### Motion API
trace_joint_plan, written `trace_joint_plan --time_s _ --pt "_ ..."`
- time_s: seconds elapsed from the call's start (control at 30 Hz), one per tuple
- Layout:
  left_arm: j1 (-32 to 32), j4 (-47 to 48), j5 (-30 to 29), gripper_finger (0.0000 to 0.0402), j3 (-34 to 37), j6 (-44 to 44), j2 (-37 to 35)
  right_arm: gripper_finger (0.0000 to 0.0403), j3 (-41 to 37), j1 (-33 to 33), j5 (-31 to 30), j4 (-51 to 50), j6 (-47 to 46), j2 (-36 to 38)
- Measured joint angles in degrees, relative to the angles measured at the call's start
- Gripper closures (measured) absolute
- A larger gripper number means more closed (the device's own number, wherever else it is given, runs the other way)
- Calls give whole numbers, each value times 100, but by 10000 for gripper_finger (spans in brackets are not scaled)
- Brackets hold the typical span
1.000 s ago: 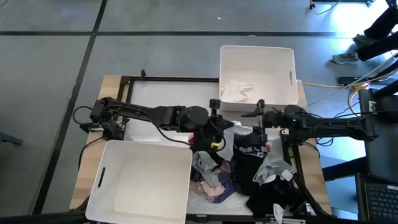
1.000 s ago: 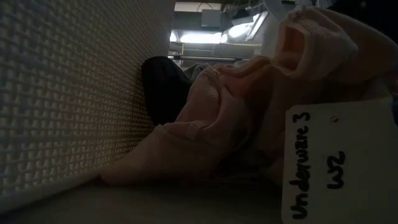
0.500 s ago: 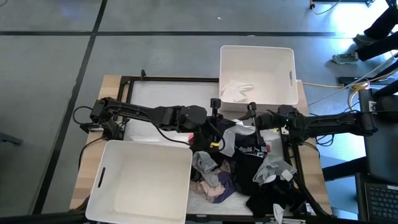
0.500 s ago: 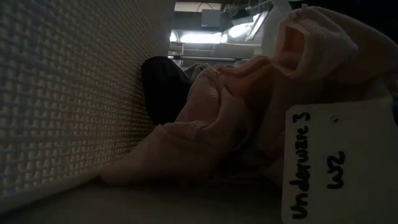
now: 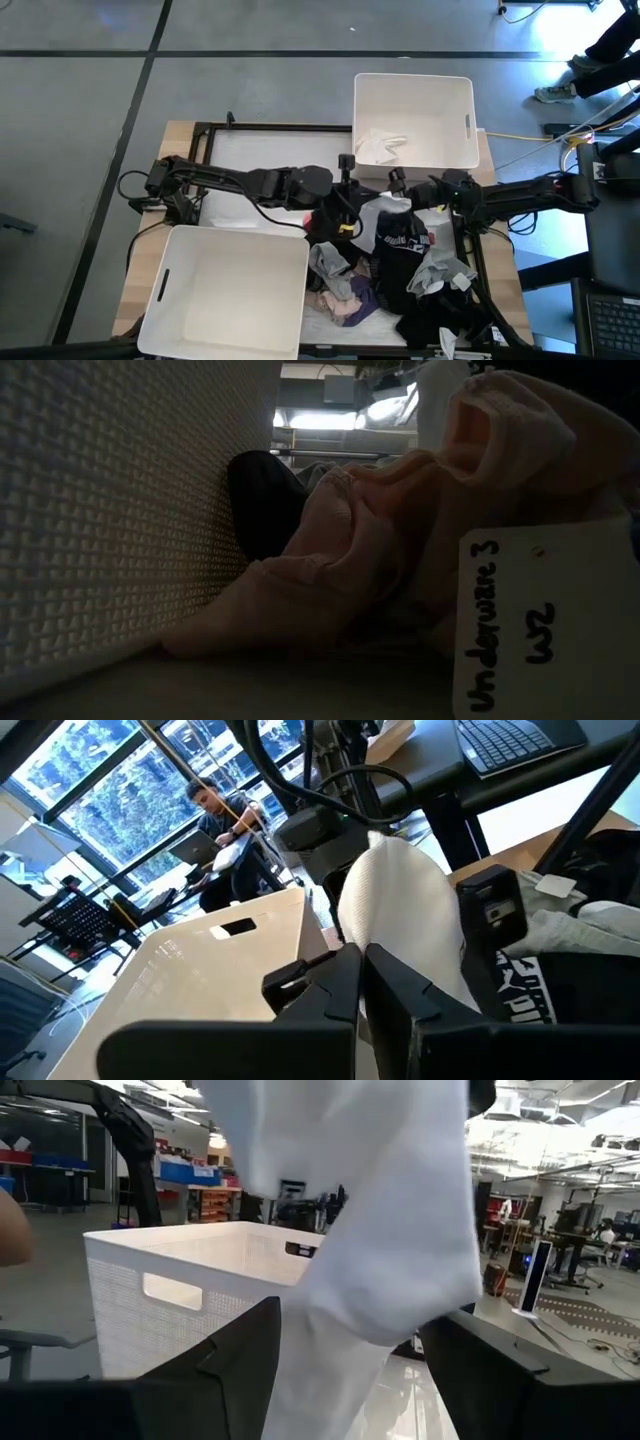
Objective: Sort clothes
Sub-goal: Put the white sock into the top white laundry bin
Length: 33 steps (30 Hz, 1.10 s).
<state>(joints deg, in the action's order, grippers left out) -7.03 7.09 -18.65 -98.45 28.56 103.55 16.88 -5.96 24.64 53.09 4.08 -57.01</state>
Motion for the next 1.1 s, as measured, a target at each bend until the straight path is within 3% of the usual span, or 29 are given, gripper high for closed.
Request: trace_joint_plan --time_s 0.2,0.47,0.53,0.7,0.9,1.1 --pt "26 -2 0 397 0 -7 2 197 179 0 -49 43 0 -220" --pt "7 -4 0 389 0 -252 4 368 357 -2 3 28 56 -469" --pt "-13 -15 0 381 0 -391 -8 390 372 -2 5 30 66 -470" --pt "-56 262 -1 328 4 -715 -240 370 374 -2 -13 32 39 -466" --pt "-175 1571 -8 259 4 -1273 -860 395 374 -2 -260 39 66 -409" --pt "-451 2228 -229 243 311 -1581 -1431 385 707 -7 -711 -606 142 -270"
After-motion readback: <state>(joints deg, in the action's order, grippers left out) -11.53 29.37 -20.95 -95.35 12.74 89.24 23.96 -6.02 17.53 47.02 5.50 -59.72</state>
